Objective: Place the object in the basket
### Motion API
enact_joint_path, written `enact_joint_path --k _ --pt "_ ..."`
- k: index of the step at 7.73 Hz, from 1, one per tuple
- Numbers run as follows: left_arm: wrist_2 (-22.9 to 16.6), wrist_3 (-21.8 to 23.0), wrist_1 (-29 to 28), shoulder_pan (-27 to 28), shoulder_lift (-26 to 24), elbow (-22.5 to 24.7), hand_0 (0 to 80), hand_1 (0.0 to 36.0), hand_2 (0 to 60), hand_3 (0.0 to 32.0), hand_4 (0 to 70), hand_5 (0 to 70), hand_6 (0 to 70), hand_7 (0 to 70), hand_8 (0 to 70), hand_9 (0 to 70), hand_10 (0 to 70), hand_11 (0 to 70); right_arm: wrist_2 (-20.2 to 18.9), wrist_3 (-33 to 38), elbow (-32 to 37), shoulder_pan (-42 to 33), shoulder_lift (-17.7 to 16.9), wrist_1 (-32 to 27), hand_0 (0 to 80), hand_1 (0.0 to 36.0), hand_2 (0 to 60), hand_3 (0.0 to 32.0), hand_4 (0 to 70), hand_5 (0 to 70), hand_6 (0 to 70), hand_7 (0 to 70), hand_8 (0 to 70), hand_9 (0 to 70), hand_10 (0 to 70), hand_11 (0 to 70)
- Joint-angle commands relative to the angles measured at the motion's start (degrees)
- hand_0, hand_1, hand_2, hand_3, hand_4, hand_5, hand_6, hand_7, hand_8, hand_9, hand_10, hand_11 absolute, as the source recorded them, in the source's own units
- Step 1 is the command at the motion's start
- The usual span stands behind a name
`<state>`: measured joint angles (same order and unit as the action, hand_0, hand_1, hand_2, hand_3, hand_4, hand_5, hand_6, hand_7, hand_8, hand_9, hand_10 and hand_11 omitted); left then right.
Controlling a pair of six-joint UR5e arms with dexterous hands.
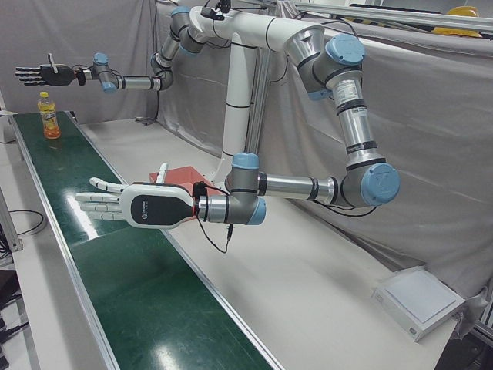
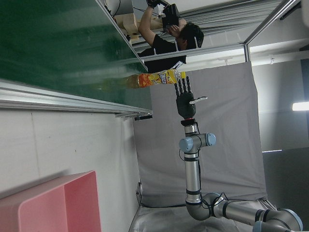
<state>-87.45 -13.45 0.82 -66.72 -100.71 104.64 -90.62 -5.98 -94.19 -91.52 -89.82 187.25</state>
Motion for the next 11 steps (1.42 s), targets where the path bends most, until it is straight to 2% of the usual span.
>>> enact_joint_path --k 1,11 --pt "0.00 -0.09 0.24 0.10 -0.01 -0.05 55.4 2.4 0.0 0.0 14.8 19.4 1.4 0.7 2.7 3.0 3.7 6.6 0.00 0.00 0.06 0.02 0.00 -0.04 0.0 0.0 0.0 0.0 0.0 0.0 0.0 0.0 0.0 0.0 0.0 0.0" --pt "0.00 -0.35 0.85 1.42 -0.10 -0.06 55.0 2.3 0.0 0.0 14.8 19.5 1.3 0.8 2.5 2.9 4.0 6.9 0.00 0.00 -0.03 0.02 0.00 0.04 0.0 0.0 0.0 0.0 0.0 0.0 0.0 0.0 0.0 0.0 0.0 0.0"
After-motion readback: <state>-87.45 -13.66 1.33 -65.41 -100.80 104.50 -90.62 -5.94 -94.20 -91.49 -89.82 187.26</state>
